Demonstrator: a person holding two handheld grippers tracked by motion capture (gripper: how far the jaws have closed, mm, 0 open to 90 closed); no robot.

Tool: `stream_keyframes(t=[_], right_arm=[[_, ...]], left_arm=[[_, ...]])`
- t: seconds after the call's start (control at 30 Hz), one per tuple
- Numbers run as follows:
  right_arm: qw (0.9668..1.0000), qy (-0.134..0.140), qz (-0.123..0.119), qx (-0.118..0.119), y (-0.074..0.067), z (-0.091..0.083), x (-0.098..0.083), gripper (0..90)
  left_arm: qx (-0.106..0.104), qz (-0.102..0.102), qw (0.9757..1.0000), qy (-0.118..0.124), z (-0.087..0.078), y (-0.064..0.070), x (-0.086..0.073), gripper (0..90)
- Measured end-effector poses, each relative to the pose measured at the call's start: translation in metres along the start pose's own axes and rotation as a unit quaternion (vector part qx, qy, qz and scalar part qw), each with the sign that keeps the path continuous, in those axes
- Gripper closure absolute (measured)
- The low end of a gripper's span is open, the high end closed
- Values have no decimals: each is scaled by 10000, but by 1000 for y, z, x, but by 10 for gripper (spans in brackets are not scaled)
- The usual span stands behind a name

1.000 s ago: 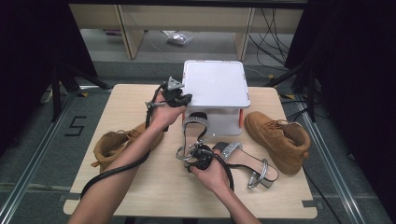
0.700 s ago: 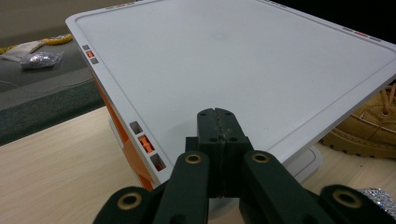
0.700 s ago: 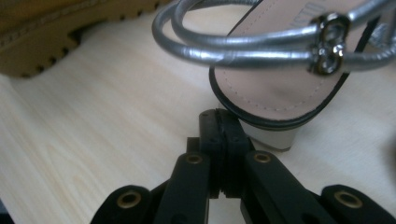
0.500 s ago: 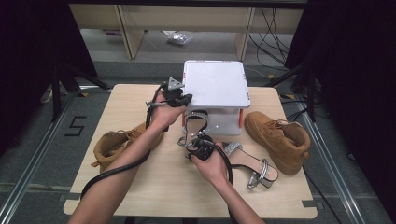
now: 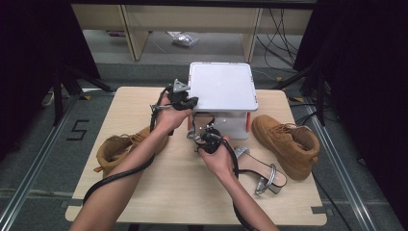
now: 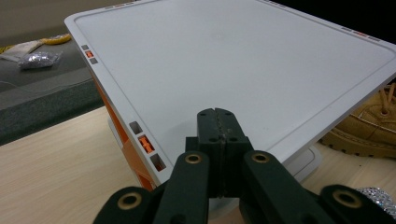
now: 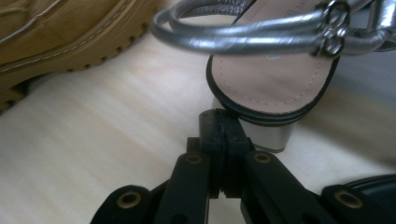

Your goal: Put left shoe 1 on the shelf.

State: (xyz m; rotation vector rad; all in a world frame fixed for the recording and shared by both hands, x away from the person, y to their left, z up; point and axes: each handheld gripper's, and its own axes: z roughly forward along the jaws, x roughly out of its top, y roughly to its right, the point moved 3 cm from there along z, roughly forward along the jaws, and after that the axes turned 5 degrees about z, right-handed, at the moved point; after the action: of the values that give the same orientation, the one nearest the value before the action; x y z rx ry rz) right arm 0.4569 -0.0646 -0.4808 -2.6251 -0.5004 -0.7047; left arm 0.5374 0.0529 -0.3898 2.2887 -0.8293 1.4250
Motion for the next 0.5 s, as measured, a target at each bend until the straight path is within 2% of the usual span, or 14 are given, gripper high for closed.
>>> stream_keyframes(t=[0.07,0.17,0.2,0.23,0.3,0.33,0.43,0.47,0.5], right_arm=[[10000,9,12,-70,0,1,4,900],[9999,53,-4,-94,1,2,9,900],[9999,96,-79,-103,1,4,13,900],[9997,117,-87,-185,1,6,16,900],[9994,174,-179,-229,3,8,19,900],[9993,124,-206,-288,4,8,21,900],[9980,240,-299,-509,5,11,26,900],[9973,249,-396,-571,5,11,27,900],[9971,245,-396,-609,5,12,28,900]], left_arm=[[22,-64,9999,79,1,1,0,898],[-7,-58,10000,68,1,1,0,898],[-8,-57,10000,58,1,1,0,898],[-12,11,10000,5,0,0,0,898],[-18,9,10000,3,0,0,0,898],[-18,9,10000,3,0,0,0,898],[-18,-65,10000,55,1,1,0,898],[-26,-48,10000,55,1,1,0,898],[-28,9,10000,3,0,0,0,898]])
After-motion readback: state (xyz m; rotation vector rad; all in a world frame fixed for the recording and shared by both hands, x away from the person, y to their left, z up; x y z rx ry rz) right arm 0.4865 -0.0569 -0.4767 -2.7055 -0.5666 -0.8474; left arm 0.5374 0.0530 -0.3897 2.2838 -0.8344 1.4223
